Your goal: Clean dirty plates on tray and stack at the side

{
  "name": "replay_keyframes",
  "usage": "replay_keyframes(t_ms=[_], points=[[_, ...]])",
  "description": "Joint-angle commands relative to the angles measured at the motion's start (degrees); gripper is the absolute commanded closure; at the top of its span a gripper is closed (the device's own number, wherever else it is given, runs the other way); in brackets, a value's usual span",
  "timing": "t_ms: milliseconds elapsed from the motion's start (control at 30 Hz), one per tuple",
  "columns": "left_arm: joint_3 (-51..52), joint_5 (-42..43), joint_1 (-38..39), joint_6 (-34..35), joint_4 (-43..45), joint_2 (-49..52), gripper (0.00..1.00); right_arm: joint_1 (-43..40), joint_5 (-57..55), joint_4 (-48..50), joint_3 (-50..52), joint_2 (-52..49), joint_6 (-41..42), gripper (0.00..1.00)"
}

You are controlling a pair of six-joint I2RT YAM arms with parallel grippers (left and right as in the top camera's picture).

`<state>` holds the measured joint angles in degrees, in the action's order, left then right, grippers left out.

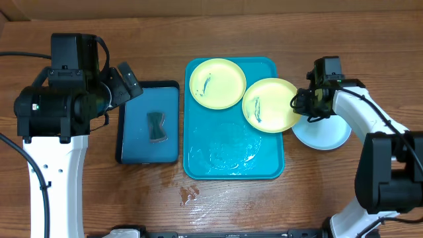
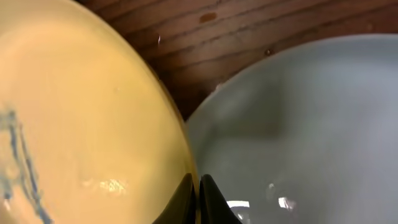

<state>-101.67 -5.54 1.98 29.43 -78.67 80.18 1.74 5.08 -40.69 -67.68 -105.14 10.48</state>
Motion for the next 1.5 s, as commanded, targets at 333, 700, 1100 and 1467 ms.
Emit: replay_keyframes(t_ms=[333,700,1100,1467], points=[[-0.8,1.2,-0.1,-2.8,-1.8,3.8,0.0,6.0,11.7,-15.0,1.5,9.8,0.2,0.96],[-0.8,8.2,0.0,-5.3,-5.6,11.4,0.15,19.6,-3.5,0.0,12.5,9.8,15.5,0.95],[12.5,8.1,0.7,-5.3,2.8,25.2,0.25,18.5,-3.5,-6.4,5.0,17.4,10.3,0.61],[17.9,9.7,0.7,-7.6,9.2,40.3,0.73,18.5,-2.9,-9.4,4.8,21.7,8.8,0.55]])
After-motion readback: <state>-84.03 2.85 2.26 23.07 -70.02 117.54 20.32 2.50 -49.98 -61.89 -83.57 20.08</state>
